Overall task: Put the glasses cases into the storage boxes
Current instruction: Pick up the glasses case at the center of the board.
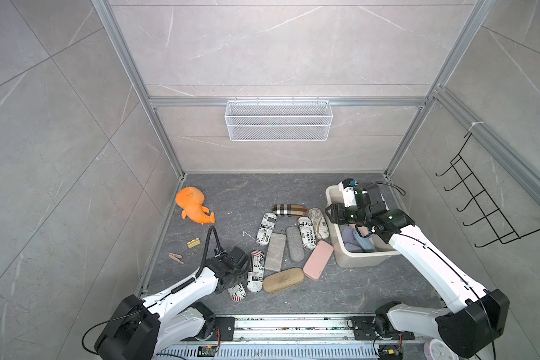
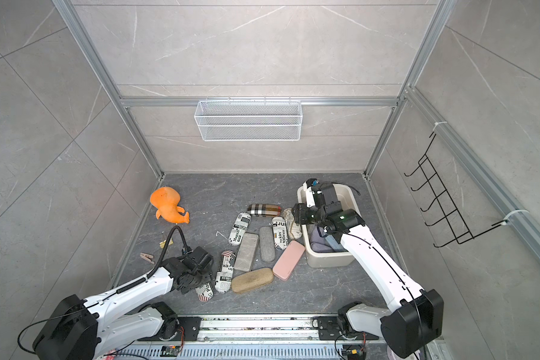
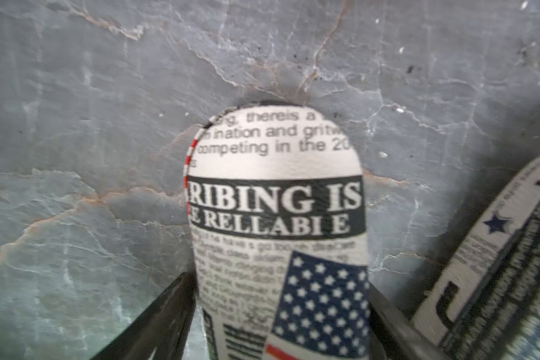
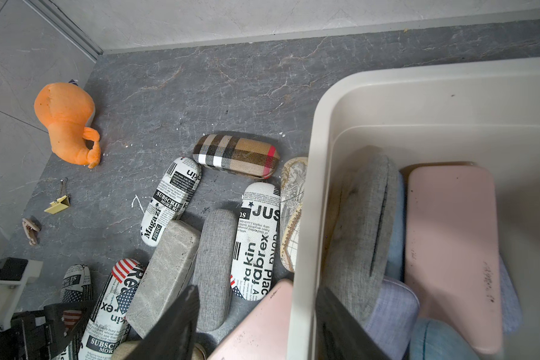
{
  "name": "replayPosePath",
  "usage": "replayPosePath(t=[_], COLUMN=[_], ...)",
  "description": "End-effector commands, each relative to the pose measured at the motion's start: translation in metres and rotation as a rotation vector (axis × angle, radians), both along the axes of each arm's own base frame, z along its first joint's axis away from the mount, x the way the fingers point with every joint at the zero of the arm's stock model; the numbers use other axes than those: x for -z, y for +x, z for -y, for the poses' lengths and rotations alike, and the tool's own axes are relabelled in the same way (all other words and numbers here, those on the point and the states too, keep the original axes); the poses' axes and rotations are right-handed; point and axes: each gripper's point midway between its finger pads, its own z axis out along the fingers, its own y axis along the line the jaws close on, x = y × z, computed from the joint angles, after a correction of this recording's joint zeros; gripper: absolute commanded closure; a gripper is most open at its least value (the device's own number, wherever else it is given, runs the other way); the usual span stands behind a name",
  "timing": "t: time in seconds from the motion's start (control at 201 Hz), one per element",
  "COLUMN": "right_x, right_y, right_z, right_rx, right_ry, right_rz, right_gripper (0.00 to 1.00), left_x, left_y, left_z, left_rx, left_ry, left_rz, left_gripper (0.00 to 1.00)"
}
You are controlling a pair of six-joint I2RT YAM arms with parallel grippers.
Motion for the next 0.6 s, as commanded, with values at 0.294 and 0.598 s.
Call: replayPosePath(t=[0.294, 0.598], right_x=[-0.011, -0.014], right_y=[-0.005, -0.008], right_z=[-0.004, -0.005], right_rx=[-0.007, -0.012], right_ry=[0.02, 0.024], right_rz=[0.024, 0.033], right_gripper=[0.38, 0.38], left_x=[-0.013, -0.011], left_y=[0.038, 0.081], left_z=[0.005, 0.006], left_rx=[0.046, 0.068], left_ry=[-0.012, -0.003], left_rz=[0.155, 0.135], left_gripper=[0.29, 0.41])
